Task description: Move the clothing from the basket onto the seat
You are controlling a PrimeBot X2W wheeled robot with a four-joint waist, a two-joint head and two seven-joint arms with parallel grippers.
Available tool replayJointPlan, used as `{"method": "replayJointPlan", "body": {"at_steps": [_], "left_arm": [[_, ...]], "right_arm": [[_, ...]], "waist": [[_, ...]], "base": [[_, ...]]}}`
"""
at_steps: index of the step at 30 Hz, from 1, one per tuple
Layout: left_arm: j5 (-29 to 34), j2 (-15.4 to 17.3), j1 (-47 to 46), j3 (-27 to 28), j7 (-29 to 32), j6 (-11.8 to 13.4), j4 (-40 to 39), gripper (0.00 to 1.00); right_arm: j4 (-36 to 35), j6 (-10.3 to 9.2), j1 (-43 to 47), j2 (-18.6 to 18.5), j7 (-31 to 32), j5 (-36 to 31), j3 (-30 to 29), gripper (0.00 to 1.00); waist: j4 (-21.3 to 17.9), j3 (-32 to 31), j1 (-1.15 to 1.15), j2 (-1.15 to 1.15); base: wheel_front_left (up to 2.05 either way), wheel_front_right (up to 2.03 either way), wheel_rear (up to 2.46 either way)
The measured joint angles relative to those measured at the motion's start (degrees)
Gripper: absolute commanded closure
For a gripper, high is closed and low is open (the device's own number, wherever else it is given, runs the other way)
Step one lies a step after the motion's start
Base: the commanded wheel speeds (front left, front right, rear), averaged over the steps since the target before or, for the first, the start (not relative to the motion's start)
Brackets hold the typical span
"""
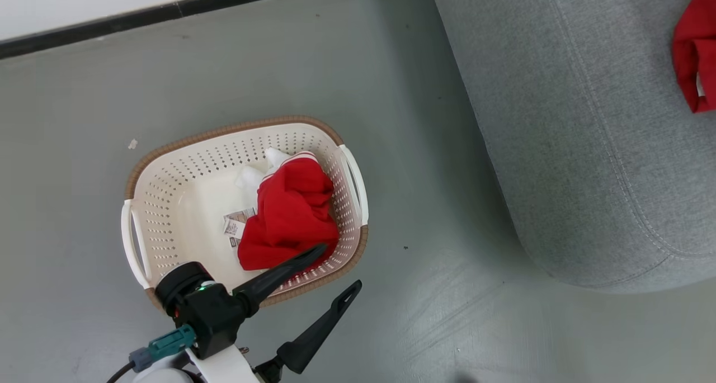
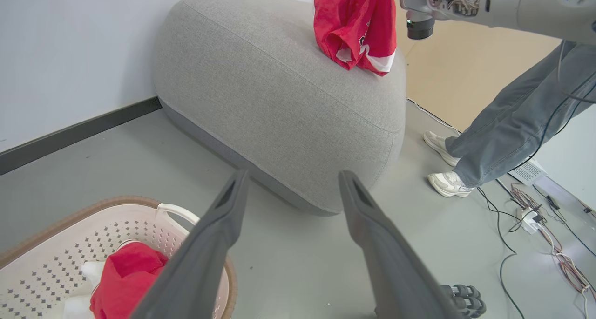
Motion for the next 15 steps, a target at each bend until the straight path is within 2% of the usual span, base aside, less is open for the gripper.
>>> {"method": "replayJointPlan", "body": {"at_steps": [11,15], "left_arm": [[0.01,2.13,-0.08,0.97,1.51,0.45,-2.03,0.0],[0.0,2.55,-0.55,1.94,1.51,0.93,-2.75,0.0]], "right_arm": [[3.01,0.0,-0.92,0.3,-1.04,-1.15,0.85,1.0],[3.28,0.0,-0.92,2.13,-1.58,-1.54,1.86,1.0]], "waist": [[-0.36,3.82,0.0,0.0],[-0.66,5.04,0.0,0.0]], "base": [[0.0,0.0,0.0],[0.0,0.0,0.0]]}}
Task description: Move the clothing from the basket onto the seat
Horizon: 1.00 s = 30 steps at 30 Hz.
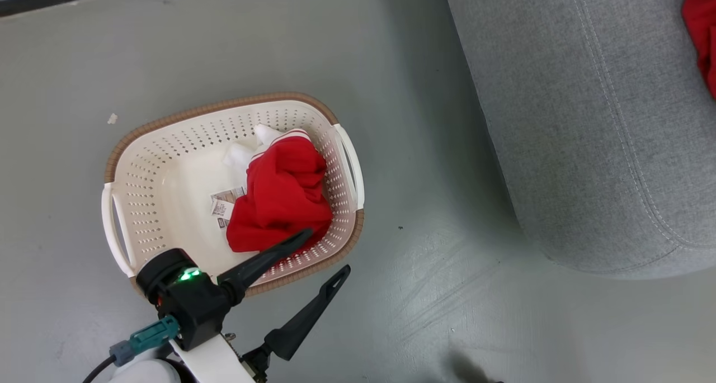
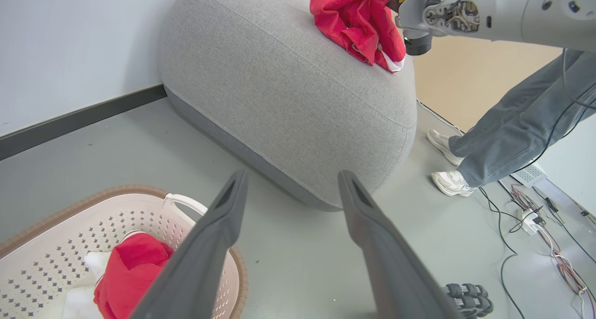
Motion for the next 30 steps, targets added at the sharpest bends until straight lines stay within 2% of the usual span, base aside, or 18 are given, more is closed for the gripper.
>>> {"method": "replayJointPlan", "body": {"at_steps": [2,4,6,7,8,22,30], "left_arm": [[0.01,0.09,-0.34,0.35,0.0,0.34,-0.48,0.0],[0.02,0.12,-0.37,0.63,0.0,0.49,-0.75,0.0],[0.07,0.19,-0.46,0.97,-0.01,0.51,-0.94,0.0],[0.07,0.27,-0.56,1.33,-0.03,0.55,-1.04,0.0],[0.08,0.45,-0.64,1.79,-0.09,0.87,-1.08,0.0],[0.07,-1.34,-2.99,2.2,-2.75,0.44,-0.03,0.0],[0.07,-3.22,-4.64,2.14,-4.93,-0.36,1.48,0.0]], "right_arm": [[0.19,0.0,0.05,0.2,-0.12,-0.29,0.58,1.0],[0.03,0.0,0.14,0.81,-1.22,-1.49,1.16,0.58],[-0.34,0.0,0.14,2.03,-1.79,-2.01,2.08,0.34],[-0.53,0.0,0.14,2.68,-2.18,-2.49,2.74,0.13],[-0.65,0.0,0.13,3.26,-2.38,-2.89,3.39,0.0],[-1.68,0.0,2.22,3.0,-3.41,-5.48,9.13,0.0],[-4.63,0.0,6.87,6.08,-3.57,-5.69,14.81,0.0]], "waist": [[-0.17,0.57,0.0,0.0],[-0.37,1.06,0.0,0.0],[-0.62,1.44,0.0,0.0],[-0.78,1.6,0.0,0.0],[-0.97,1.72,0.0,0.0],[-2.16,0.06,0.0,0.0],[-2.25,-2.11,0.0,0.0]], "base": [[0.0,0.0,0.0],[0.0,0.0,0.0],[0.0,0.0,0.0],[0.0,0.0,0.0],[0.0,0.0,0.0],[0.0,0.0,0.0],[0.0,0.0,0.0]]}}
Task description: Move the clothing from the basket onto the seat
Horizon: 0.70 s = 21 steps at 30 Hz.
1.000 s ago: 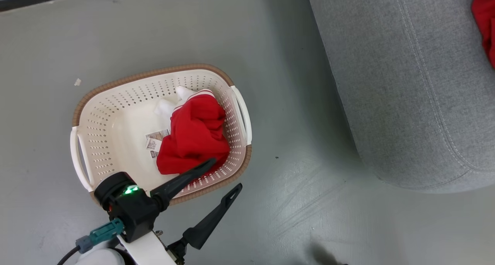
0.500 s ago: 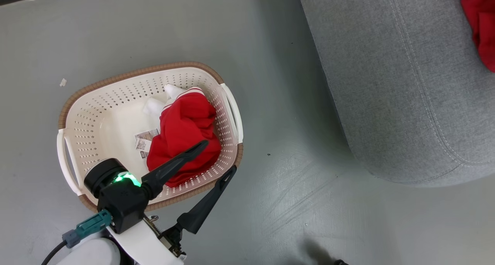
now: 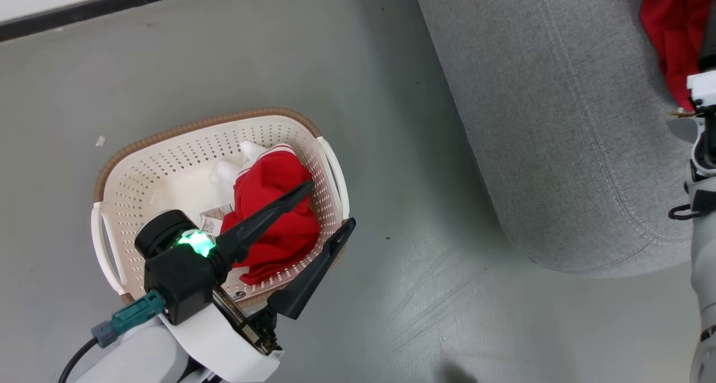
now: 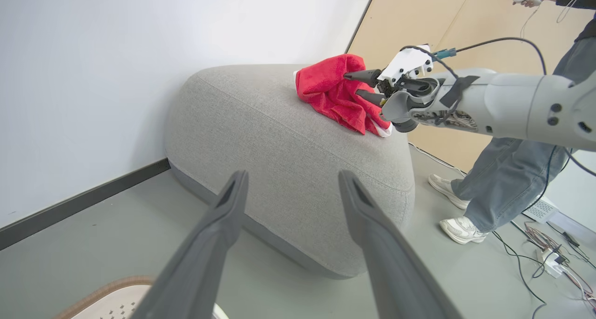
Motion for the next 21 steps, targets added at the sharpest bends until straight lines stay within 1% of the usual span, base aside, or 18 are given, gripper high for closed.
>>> {"method": "replayJointPlan", "body": {"at_steps": [7,10,17,21], "left_arm": [[-0.78,-1.18,-0.25,1.4,-2.25,0.0,2.82,0.0],[-1.2,-1.75,-0.23,2.29,-3.07,0.01,4.09,0.0],[-2.14,-2.55,1.12,4.23,-4.23,0.47,6.42,0.0],[-2.54,-3.53,2.15,5.75,-4.79,1.45,7.51,0.0]], "right_arm": [[-4.72,0.0,5.0,1.31,-0.51,0.93,4.89,0.0],[-6.95,0.0,7.67,1.47,-0.6,0.91,7.91,0.0],[-11.67,0.0,13.84,1.35,-3.04,-4.04,17.41,0.0],[-13.39,0.0,15.86,1.65,-4.1,-6.35,21.53,0.0]], "waist": [[-0.09,-2.53,0.0,0.0],[-0.14,-3.79,0.0,0.0],[0.05,-7.07,0.0,0.0],[0.56,-9.02,0.0,0.0]], "base": [[0.0,0.0,0.0],[0.0,0.0,0.0],[0.0,0.0,0.0],[0.0,0.0,0.0]]}}
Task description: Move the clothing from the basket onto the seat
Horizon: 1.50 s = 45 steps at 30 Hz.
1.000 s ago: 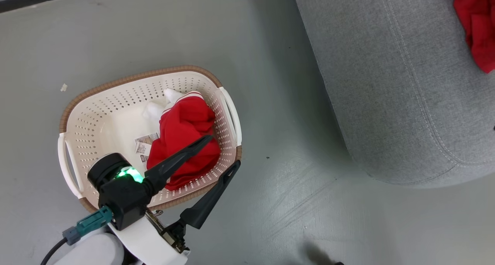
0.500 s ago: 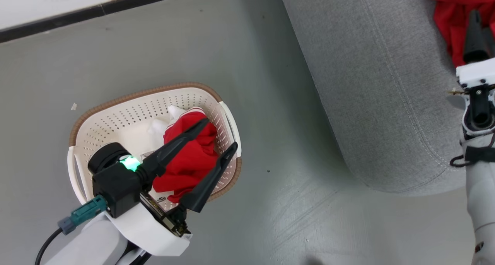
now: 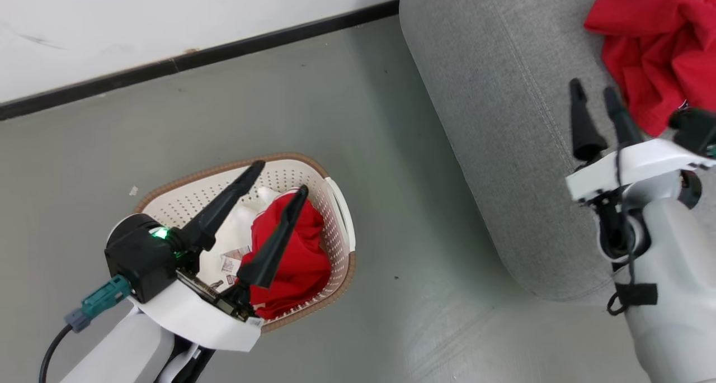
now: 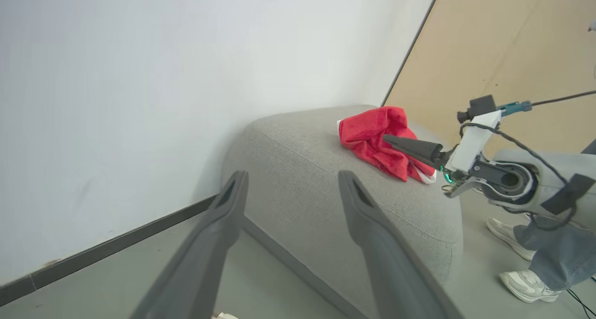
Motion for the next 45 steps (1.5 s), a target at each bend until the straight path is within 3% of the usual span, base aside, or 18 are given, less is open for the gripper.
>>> {"method": "replayJointPlan", "body": {"at_steps": [13,24,32,45], "left_arm": [[-0.4,-2.16,4.38,6.92,-0.64,4.24,4.67,0.0],[0.09,-5.48,7.82,14.78,-0.64,6.41,6.46,0.0],[0.67,-7.72,10.81,17.69,-0.64,6.37,8.27,0.0],[2.86,-9.92,14.06,18.98,-0.64,3.75,12.7,0.0]], "right_arm": [[-2.9,0.0,5.67,0.89,-1.02,-7.47,9.94,0.0],[-7.79,0.0,9.01,0.91,-1.13,-10.49,8.21,0.0],[-10.71,0.0,14.39,1.23,-1.2,-11.96,5.53,0.0],[-15.07,0.0,23.26,2.4,-1.19,-13.07,4.46,0.0]], "waist": [[4.35,-5.43,0.0,0.0],[9.21,-8.99,0.0,0.0],[13.07,-11.75,0.0,0.0],[18.52,-16.79,0.0,0.0]], "base": [[0.0,0.0,0.0],[0.0,0.0,0.0],[0.0,0.0,0.0],[0.0,0.0,0.0]]}}
